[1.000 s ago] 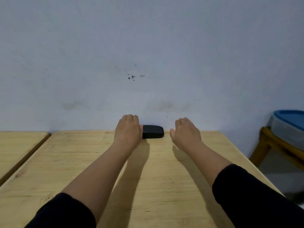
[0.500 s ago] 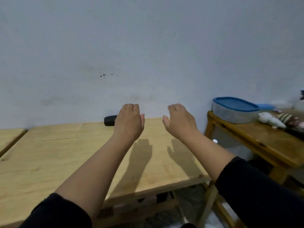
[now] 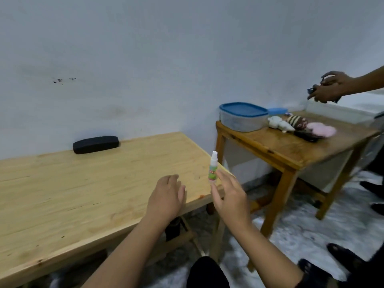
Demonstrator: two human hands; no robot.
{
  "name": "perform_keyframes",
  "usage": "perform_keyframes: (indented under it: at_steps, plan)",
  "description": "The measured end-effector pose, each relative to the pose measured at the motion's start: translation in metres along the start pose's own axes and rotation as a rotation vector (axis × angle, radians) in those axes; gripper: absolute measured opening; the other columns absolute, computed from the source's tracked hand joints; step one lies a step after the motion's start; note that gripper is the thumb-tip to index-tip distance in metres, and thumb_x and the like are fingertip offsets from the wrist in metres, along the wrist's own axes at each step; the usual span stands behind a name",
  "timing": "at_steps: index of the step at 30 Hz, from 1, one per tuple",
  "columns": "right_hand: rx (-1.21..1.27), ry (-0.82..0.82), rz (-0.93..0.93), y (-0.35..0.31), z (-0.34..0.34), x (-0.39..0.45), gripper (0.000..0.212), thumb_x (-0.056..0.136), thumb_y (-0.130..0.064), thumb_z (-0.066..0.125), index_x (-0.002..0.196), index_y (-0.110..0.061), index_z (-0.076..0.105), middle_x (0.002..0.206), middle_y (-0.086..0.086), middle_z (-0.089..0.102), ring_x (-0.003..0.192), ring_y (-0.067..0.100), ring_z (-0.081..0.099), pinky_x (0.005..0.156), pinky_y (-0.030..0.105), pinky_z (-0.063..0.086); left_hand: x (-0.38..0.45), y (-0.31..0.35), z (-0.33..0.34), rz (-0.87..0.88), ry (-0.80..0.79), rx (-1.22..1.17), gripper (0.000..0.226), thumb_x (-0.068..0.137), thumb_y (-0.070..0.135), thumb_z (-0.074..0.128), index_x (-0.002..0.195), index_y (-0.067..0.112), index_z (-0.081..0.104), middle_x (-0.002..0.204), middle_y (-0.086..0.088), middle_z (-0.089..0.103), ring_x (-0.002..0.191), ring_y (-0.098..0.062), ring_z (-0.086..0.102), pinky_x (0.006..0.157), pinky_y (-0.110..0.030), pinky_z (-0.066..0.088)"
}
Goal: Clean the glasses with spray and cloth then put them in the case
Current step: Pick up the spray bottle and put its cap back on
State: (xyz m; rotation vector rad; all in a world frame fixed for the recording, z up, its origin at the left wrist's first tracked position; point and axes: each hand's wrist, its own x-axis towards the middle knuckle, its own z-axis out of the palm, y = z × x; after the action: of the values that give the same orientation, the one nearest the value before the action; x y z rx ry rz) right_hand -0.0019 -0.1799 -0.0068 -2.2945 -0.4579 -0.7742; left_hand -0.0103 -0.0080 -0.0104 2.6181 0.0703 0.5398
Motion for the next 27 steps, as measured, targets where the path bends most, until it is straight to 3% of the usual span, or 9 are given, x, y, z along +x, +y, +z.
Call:
perform_keyframes:
  at_steps: [4,8,12,16,20,24,27]
  plan:
    - [0.109,0.016,0.196,0.019,0.008,0.000,0.044,0.088,-0.024,0.063,0.130,-0.013,0.056,0.129,0.005,0.060,0.118,0.019,0.056,0.096,0.028,0.044,-0.003,-0.003,0.012,-0.035,-0.024,-0.041,0.044,0.094,0.034,0.041,0.133,0.013,0.043,0.134,-0.006,0.048,0.124,-0.020,0.043,0.102,-0.030,0.035]
    - [0.234,0.026,0.333,0.026,0.019,0.013,0.049,0.084,-0.030,0.069,0.129,-0.015,0.057,0.127,0.004,0.062,0.116,0.018,0.058,0.097,0.040,0.050,0.000,-0.007,0.016,-0.059,-0.027,-0.045,0.043,0.093,0.037,0.043,0.130,0.017,0.047,0.129,-0.002,0.052,0.118,-0.018,0.047,0.098,-0.029,0.039]
    - [0.402,-0.002,0.424,0.030,0.030,0.023,0.057,0.082,-0.019,0.071,0.134,-0.013,0.051,0.132,0.007,0.059,0.118,0.016,0.058,0.099,0.042,0.050,0.010,-0.002,0.018,-0.073,-0.017,-0.062,0.043,0.090,0.037,0.049,0.129,0.018,0.049,0.127,-0.002,0.055,0.116,-0.018,0.048,0.097,-0.028,0.039]
    - [0.516,-0.006,0.443,0.031,0.034,0.032,0.058,0.082,-0.010,0.070,0.136,-0.012,0.049,0.131,0.005,0.060,0.115,0.011,0.058,0.100,0.030,0.047,0.031,0.012,0.022,-0.094,-0.013,-0.153,0.042,0.087,0.034,0.057,0.127,0.024,0.051,0.127,-0.001,0.058,0.116,-0.019,0.052,0.098,-0.029,0.040]
    - [0.584,-0.011,0.414,0.033,0.037,0.037,0.059,0.083,-0.007,0.069,0.137,-0.019,0.048,0.127,-0.003,0.059,0.114,0.007,0.058,0.098,0.032,0.050,0.046,0.021,0.031,-0.089,-0.012,-0.232,0.038,0.086,0.033,0.059,0.124,0.028,0.055,0.122,0.002,0.063,0.115,-0.017,0.054,0.099,-0.030,0.042]
    - [0.596,-0.040,0.372,0.036,0.038,0.041,0.061,0.083,-0.005,0.068,0.132,-0.033,0.045,0.125,-0.009,0.057,0.111,-0.002,0.057,0.094,0.017,0.048,0.053,0.026,0.041,-0.091,0.007,-0.297,0.025,0.085,0.030,0.061,0.110,0.027,0.064,0.108,0.002,0.070,0.101,-0.013,0.062,0.093,-0.030,0.048]
    - [0.608,-0.073,0.354,0.038,0.037,0.042,0.058,0.084,-0.005,0.067,0.133,-0.031,0.048,0.128,-0.008,0.058,0.112,-0.001,0.057,0.094,0.016,0.048,0.056,0.028,0.041,-0.143,0.091,-0.368,0.017,0.085,0.026,0.061,0.101,0.025,0.068,0.096,0.007,0.072,0.090,-0.007,0.063,0.087,-0.026,0.050]
